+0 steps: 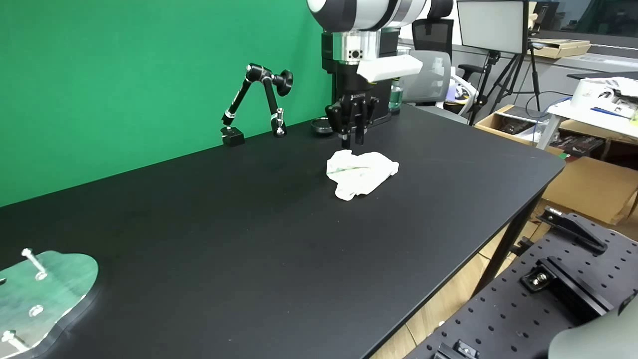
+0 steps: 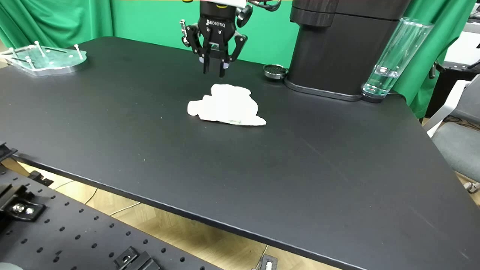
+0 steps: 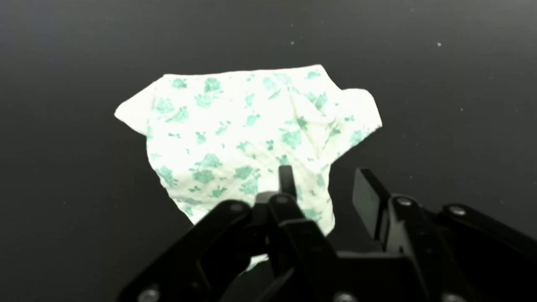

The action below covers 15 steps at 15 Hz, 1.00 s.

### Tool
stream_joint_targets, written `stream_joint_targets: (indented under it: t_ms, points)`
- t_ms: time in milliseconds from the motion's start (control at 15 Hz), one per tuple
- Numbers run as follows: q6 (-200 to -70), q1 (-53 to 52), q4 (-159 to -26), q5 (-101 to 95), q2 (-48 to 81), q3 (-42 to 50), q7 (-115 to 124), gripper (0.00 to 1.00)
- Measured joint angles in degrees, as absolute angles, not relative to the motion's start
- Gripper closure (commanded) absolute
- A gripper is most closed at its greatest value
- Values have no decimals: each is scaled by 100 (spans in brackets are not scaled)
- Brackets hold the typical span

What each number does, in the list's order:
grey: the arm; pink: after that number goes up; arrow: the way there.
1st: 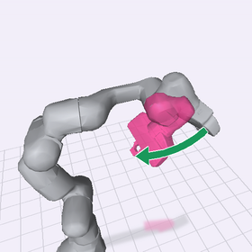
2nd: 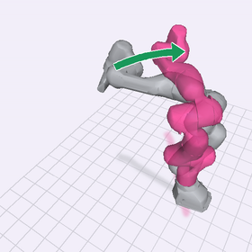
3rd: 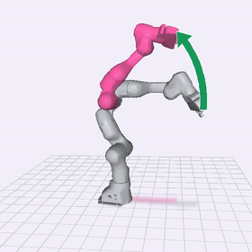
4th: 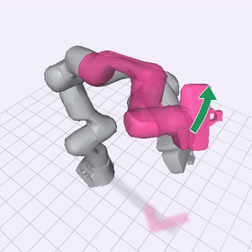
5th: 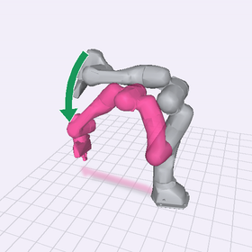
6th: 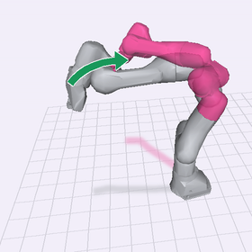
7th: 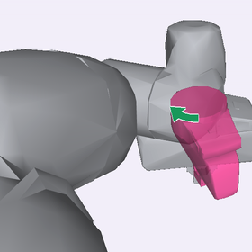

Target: Pick the cloth on the table and put it on the stand

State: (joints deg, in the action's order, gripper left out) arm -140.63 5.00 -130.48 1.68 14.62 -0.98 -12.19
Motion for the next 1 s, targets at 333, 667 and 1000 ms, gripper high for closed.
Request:
stream_joint_targets:
  t_ms: [333,667,1000]
  points:
    - [-14095,292,-13047,-871,1702,161,-995,0]
    - [-14564,217,-13046,-1018,1953,207,-920,0]
    - [-14766,122,-13010,-1027,2201,240,-858,25]
